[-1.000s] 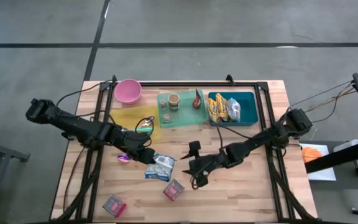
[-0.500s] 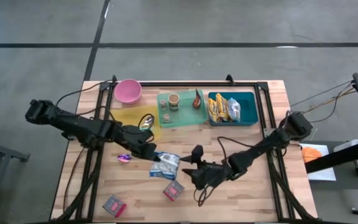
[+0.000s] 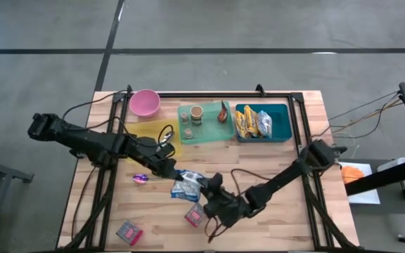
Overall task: Pick & Place Food Item
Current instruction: Put the blue noodle pack into the blue bin
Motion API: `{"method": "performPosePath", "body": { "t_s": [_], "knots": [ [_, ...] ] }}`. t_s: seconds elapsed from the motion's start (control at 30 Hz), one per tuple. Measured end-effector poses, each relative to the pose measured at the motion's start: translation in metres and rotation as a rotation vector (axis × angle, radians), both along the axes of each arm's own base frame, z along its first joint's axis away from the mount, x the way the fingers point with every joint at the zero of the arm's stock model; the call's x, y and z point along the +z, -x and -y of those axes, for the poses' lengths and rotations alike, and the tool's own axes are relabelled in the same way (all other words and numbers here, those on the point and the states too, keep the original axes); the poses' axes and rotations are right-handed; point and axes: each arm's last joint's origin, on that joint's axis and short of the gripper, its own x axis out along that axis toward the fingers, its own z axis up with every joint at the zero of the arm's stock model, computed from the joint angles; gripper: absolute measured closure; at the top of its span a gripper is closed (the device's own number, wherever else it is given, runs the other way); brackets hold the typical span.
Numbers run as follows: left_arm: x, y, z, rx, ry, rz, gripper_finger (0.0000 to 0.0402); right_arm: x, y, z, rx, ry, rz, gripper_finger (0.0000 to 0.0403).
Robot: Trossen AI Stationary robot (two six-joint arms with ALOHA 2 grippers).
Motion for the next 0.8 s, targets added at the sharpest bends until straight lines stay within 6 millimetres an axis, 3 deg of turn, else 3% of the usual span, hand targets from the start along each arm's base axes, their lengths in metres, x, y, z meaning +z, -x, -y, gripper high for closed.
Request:
{"method": "performPosePath", "body": {
  "t_s": [0.23,0.43,0.8],
  "knots": [
    [0.000,0.000,0.000,-0.009,-0.006,0.007,0.0401,-0.012,-0.027,-0.012,-0.269,0.230,0.030,0.0148],
    [0.001,0.000,0.000,-0.020,-0.004,0.009,0.0401,-0.013,-0.038,-0.019,-0.301,0.229,0.054,0.0158],
    [-0.001,0.001,0.001,-0.033,-0.006,0.002,0.0401,-0.004,-0.032,-0.029,-0.276,0.230,0.062,0.0314]
  ]
}}
